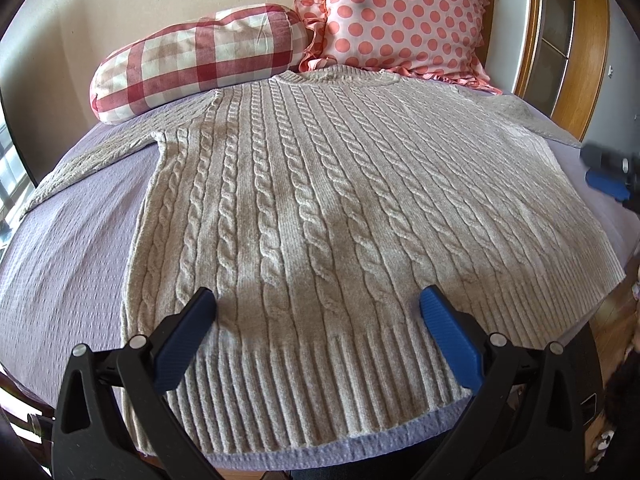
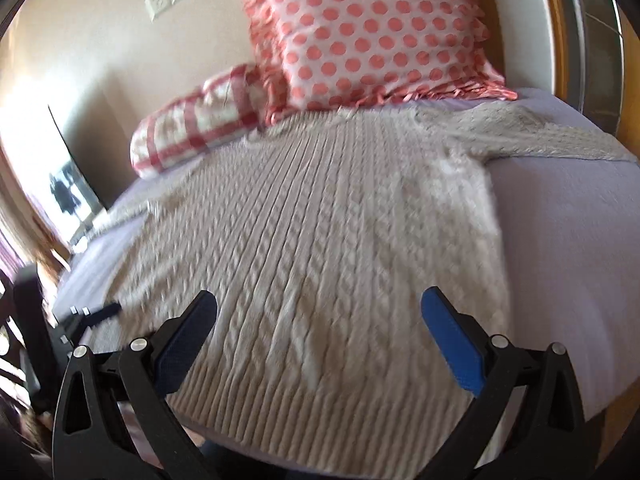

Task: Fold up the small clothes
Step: 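Grasp a sweater sleeve with the right gripper and fold it across the body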

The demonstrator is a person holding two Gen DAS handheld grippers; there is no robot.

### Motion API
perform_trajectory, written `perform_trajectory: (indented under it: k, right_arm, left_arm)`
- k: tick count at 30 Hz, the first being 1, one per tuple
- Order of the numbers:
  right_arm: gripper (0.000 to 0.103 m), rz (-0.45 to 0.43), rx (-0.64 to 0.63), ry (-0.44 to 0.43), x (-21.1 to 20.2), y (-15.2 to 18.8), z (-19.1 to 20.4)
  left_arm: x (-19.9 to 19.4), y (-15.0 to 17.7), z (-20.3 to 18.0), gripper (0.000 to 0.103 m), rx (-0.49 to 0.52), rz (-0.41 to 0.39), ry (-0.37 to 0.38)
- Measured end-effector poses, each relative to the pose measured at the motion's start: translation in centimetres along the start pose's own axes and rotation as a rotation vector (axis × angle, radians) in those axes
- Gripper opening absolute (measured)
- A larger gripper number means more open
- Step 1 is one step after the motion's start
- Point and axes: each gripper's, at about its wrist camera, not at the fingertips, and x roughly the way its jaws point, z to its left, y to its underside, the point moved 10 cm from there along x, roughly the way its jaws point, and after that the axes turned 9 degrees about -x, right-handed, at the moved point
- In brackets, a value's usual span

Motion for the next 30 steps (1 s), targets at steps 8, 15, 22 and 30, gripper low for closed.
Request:
perform_trajectory:
  k: [8,15,22,30]
  right_arm:
    - [0.074,-0.091,0.491,0.373,-1.2,-8.0,-26.5]
    - [0.051,-0.065,0.786,0.496,1.2,-6.7,-39.0]
    - [0.033,-0.103,0.845,0.554,2.7,-6.6,-42.5]
    - [0.009,-0.284,0.508,0.428,-0.1,-13.7,-33.9]
  left_arm:
    - [-1.6,-7.7,6.5,0.101,-0.151,-0.191,-0.008]
    - [-2.0,-13.3,14.0,0.101,-0.277,-0.362,-0.152]
    - [-0.2,-12.8,18.1,0.101,-0.365,-0.300,-0.232]
    - [-1.2,-12.0,23.9,0.101,-0.495,-0.300,-0.248]
